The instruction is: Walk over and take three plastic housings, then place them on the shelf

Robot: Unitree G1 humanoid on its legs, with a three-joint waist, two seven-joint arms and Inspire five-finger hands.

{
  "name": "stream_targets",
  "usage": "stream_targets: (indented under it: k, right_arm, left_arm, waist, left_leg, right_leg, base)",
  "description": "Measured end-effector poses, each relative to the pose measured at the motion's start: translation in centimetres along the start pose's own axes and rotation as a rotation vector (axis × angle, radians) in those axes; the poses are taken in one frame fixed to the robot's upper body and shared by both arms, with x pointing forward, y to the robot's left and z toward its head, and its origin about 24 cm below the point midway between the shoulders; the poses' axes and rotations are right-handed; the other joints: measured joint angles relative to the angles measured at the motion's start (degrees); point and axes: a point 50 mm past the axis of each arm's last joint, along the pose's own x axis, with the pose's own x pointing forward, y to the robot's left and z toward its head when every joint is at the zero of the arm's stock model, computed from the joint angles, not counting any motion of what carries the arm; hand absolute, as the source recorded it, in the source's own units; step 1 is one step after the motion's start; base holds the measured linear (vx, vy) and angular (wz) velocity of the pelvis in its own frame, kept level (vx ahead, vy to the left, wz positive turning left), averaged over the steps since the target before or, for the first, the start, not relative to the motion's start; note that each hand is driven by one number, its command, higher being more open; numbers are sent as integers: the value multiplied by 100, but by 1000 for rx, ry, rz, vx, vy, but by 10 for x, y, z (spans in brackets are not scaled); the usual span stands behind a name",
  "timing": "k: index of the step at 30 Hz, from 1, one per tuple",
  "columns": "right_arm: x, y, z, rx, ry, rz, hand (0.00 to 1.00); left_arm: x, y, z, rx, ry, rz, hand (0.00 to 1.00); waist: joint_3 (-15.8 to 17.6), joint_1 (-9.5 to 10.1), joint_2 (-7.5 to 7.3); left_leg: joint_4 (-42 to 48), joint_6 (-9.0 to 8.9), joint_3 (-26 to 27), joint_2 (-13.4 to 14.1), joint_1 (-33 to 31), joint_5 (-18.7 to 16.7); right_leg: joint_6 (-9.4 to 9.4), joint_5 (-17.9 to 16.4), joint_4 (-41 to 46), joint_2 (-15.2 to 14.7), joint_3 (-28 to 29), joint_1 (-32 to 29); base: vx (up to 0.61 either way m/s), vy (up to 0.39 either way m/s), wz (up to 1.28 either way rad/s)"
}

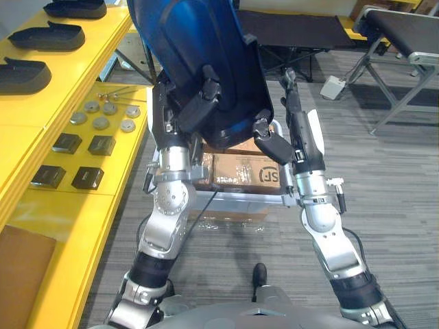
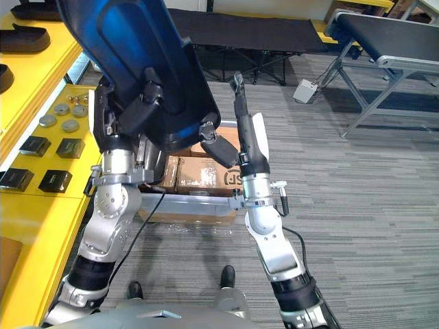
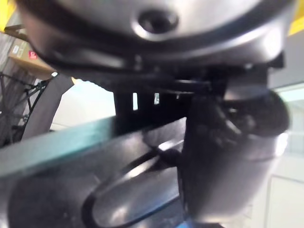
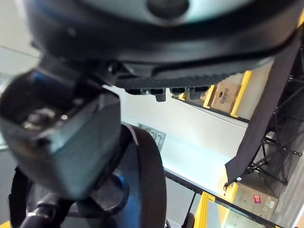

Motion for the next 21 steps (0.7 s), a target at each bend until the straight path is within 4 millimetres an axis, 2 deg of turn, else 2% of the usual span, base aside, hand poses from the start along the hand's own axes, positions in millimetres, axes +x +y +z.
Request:
stream_targets:
  k: [2, 5, 6, 7, 9, 11, 14, 17, 21]
  right_arm:
    - [-7, -5, -5, 55, 46, -44, 100]
    - [-19, -27, -17, 162, 135, -219, 100]
    - [-31, -48, -26, 201, 186, -356, 100]
    - [-37, -55, -29, 209, 208, -400, 100]
    - [-66, -74, -42, 244, 308, -531, 100]
    - [-86, -71, -52, 341, 389, -568, 100]
    - [-104, -52, -72, 541, 498, -577, 100]
    - [-119, -39, -89, 594, 595, -571, 100]
    - [-136, -37, -95, 582, 659, -581, 100]
  left_arm:
    - [-9, 5, -6, 62, 24, 1, 0]
    - [-21, 23, -14, 136, 66, 59, 0]
    - [-27, 44, -17, 200, 87, 137, 0]
    - [-30, 53, -18, 216, 99, 171, 0]
    - [-44, 79, -20, 273, 143, 291, 0]
    - [-52, 90, -23, 265, 182, 334, 0]
    - [-66, 93, -28, 222, 243, 361, 0]
    - [-75, 92, -32, 178, 286, 343, 0]
    - [-82, 94, -33, 156, 305, 344, 0]
  waist:
    - [-34, -26, 64]
    - [-74, -72, 132]
    - [-95, -105, 167]
    - [-101, -116, 177]
    - [-115, -158, 198]
    - [-118, -154, 196]
    - [-130, -138, 191]
    - [-148, -111, 216]
    - [-232, -87, 288]
  left_leg:
    - [0, -9, 37, 4, 0, -7]
    - [0, -28, 89, 4, -6, -25]
    - [2, -30, 145, 3, -10, -47]
    - [2, -32, 153, 3, -9, -56]
    - [4, -8, 196, 19, 8, -72]
    - [6, -17, 221, 34, 18, -91]
    - [6, -13, 288, 33, 17, -115]
    - [7, -11, 295, 34, 15, -130]
    - [20, 1, 294, 34, 12, -176]
  right_leg:
    - [1, 0, 0, 2, 21, -28]
    - [3, -4, 0, 4, 63, -76]
    - [3, -3, 0, 7, 116, -117]
    - [6, 1, 0, 8, 119, -121]
    - [8, 15, 0, 25, 140, -129]
    - [7, 16, 0, 43, 160, -136]
    - [7, 16, 0, 46, 203, -172]
    - [9, 15, 0, 48, 210, -175]
    - [24, 3, 0, 48, 207, -169]
  base:
    - [-2, -3, -9]
    - [8, -3, -11]
    - [24, -1, -13]
    - [38, -1, -13]
    - [58, -4, -8]
    - [46, -6, -7]
    - [20, -7, -8]
    - [3, -3, -2]
    - [0, 0, 0]
